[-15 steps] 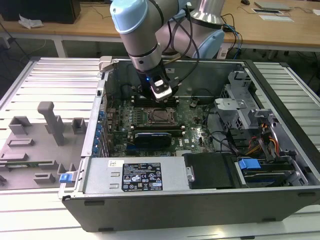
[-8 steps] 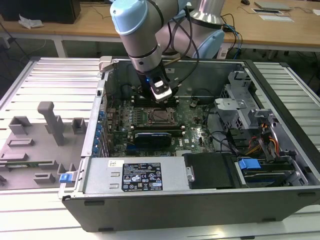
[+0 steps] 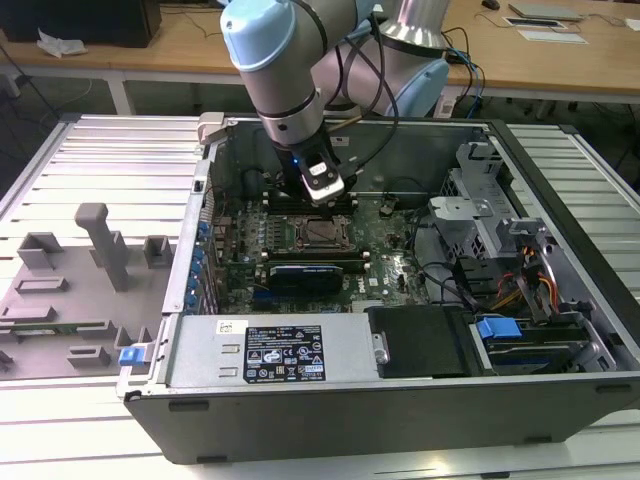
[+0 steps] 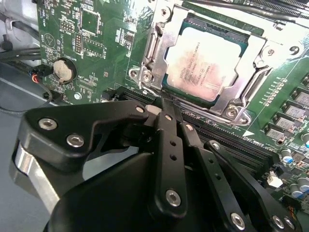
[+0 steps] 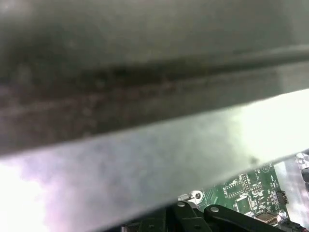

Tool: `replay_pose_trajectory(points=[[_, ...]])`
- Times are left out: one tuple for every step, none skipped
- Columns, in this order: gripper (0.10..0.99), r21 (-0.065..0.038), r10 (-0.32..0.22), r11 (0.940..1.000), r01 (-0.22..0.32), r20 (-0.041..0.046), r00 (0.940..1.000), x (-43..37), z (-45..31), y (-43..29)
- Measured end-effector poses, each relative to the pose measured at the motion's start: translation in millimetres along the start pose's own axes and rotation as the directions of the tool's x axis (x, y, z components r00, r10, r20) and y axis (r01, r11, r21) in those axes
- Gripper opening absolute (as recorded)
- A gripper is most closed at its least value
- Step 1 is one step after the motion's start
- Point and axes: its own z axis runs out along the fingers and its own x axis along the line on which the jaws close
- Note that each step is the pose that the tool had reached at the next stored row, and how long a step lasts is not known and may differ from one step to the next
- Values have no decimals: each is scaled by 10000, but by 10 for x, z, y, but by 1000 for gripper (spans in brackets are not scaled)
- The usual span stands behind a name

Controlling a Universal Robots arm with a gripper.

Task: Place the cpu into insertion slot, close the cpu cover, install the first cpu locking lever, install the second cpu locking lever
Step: 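Install the first cpu locking lever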

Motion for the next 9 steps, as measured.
replay_pose_trajectory(points=[[106, -37, 4, 10000, -4, -10, 10000, 0, -1, 0], [106, -66, 7, 10000, -7, -16, 10000, 0, 0, 0], [106, -75, 7, 10000, -7, -18, 10000, 0, 0, 1], [106, -78, 6, 10000, -7, -19, 10000, 0, 1, 1], [106, -81, 6, 10000, -6, -19, 10000, -1, -3, 1], [106, -81, 6, 10000, -6, -17, 10000, -8, -24, 5], [106, -81, 6, 10000, -6, -18, 10000, -23, -75, 15], [106, -79, 6, 10000, -6, -19, 10000, -29, -97, 19], [106, -79, 5, 10000, -6, -19, 10000, -34, -113, 22]])
